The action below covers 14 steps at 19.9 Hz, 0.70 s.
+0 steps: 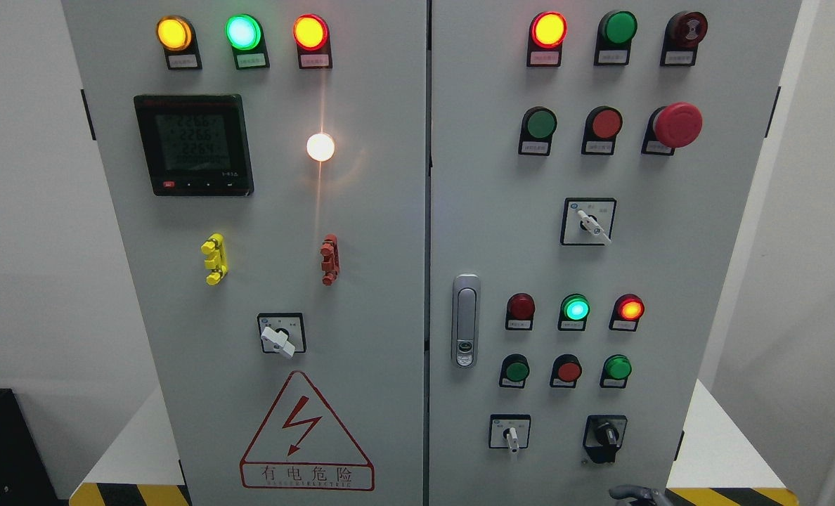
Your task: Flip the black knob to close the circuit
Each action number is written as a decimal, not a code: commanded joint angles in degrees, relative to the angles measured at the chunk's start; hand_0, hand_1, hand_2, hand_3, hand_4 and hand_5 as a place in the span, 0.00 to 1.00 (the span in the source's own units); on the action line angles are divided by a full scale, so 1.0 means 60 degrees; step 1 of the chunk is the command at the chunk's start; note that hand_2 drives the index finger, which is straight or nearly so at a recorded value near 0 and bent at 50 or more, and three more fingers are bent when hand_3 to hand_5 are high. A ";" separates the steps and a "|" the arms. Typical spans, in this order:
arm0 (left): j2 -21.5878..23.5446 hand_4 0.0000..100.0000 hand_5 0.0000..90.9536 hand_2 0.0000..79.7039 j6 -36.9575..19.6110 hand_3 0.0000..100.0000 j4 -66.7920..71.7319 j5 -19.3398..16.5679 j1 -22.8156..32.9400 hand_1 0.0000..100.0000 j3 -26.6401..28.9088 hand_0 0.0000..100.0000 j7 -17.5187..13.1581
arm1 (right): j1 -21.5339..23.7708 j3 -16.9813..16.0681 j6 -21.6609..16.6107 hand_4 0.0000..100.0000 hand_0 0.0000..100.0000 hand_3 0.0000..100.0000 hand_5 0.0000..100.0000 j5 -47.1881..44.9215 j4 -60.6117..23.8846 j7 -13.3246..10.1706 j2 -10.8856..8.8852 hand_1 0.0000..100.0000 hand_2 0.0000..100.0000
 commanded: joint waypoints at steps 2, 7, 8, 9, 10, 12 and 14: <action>0.0002 0.00 0.00 0.00 -0.0008 0.00 0.0009 -0.0001 0.0000 0.56 -0.0011 0.12 0.0006 | 0.0961 0.0048 -0.0455 0.29 0.00 0.31 0.24 -0.2067 -0.0897 0.0019 -0.0063 0.00 0.14; 0.0002 0.00 0.00 0.00 -0.0008 0.00 0.0009 -0.0001 0.0000 0.56 -0.0011 0.12 0.0006 | 0.1152 0.0048 -0.0823 0.14 0.00 0.18 0.08 -0.2992 -0.0897 0.0136 -0.0063 0.00 0.03; 0.0002 0.00 0.00 0.00 -0.0008 0.00 -0.0005 -0.0001 0.0000 0.56 0.0004 0.12 0.0006 | 0.1196 0.0048 -0.0910 0.12 0.00 0.15 0.05 -0.2992 -0.0897 0.0150 -0.0063 0.00 0.02; 0.0002 0.00 0.00 0.00 -0.0008 0.00 -0.0005 -0.0001 0.0000 0.56 0.0004 0.12 0.0006 | 0.1284 0.0048 -0.1056 0.11 0.00 0.15 0.04 -0.2992 -0.0897 0.0151 -0.0077 0.00 0.02; 0.0002 0.00 0.00 0.00 -0.0008 0.00 -0.0005 -0.0001 0.0000 0.56 0.0004 0.12 0.0006 | 0.1357 0.0062 -0.1173 0.10 0.00 0.14 0.03 -0.2992 -0.0897 0.0165 -0.0077 0.00 0.01; 0.0002 0.00 0.00 0.00 -0.0008 0.00 -0.0005 -0.0001 0.0000 0.56 -0.0011 0.12 0.0006 | 0.1460 0.0135 -0.1306 0.09 0.00 0.13 0.02 -0.3007 -0.0897 0.0165 -0.0092 0.00 0.01; 0.0002 0.00 0.00 0.00 -0.0008 0.00 -0.0005 -0.0001 0.0000 0.56 -0.0011 0.12 0.0006 | 0.1504 0.0135 -0.1321 0.08 0.00 0.13 0.01 -0.3036 -0.0897 0.0165 -0.0107 0.00 0.01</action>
